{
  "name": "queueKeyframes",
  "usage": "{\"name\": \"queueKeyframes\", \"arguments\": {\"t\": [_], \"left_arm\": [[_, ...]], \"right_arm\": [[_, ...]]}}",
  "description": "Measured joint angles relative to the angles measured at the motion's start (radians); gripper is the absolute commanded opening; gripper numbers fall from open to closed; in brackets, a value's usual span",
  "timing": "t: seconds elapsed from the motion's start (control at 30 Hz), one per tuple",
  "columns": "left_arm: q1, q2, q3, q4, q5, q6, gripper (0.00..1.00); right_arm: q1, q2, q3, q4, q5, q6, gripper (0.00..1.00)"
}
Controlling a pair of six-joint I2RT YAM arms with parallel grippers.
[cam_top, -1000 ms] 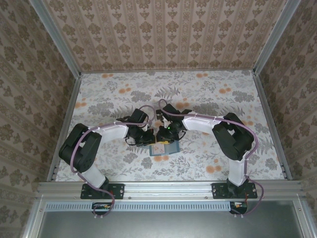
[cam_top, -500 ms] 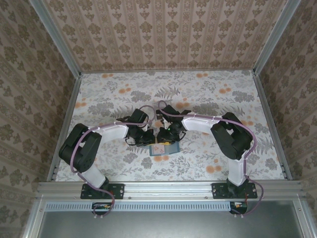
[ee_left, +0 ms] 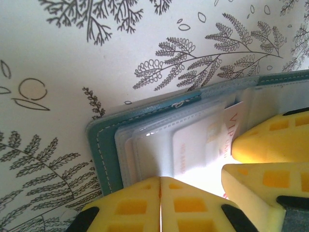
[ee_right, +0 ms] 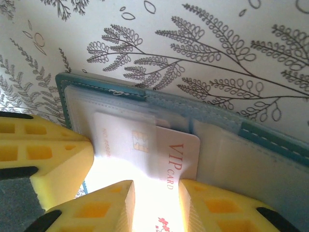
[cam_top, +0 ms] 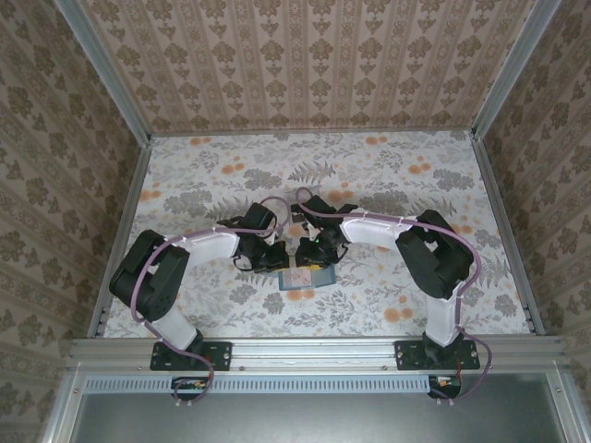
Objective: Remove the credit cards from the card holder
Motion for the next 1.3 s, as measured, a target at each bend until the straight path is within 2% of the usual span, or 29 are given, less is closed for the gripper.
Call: {"name": "queueKeyframes", "arguments": {"t": [0.63,0.83,1.1,1.3], "left_arm": [[-0.024,-0.026,0.057,-0.127,-0.037,0.019,0.11],[-0.057,-0.019,0.071,-0.121,-0.023,0.008,0.11],[-0.057,0.029,0.070,-0.118,-0.022,0.008,0.09],[-0.057,0.029,0.068,-0.115,-0.023,0.008,0.08]], "right_arm": [[-0.014,-0.032,-0.030,-0.030,-0.005,-0.002,0.35],[-0.021,-0.032,-0.056,0.018,-0.039,-0.002,0.33],[-0.031,-0.032,-0.088,0.083,-0.099,0.003,0.32],[-0.038,-0.032,-0.114,0.140,-0.150,0.031,0.27]]}}
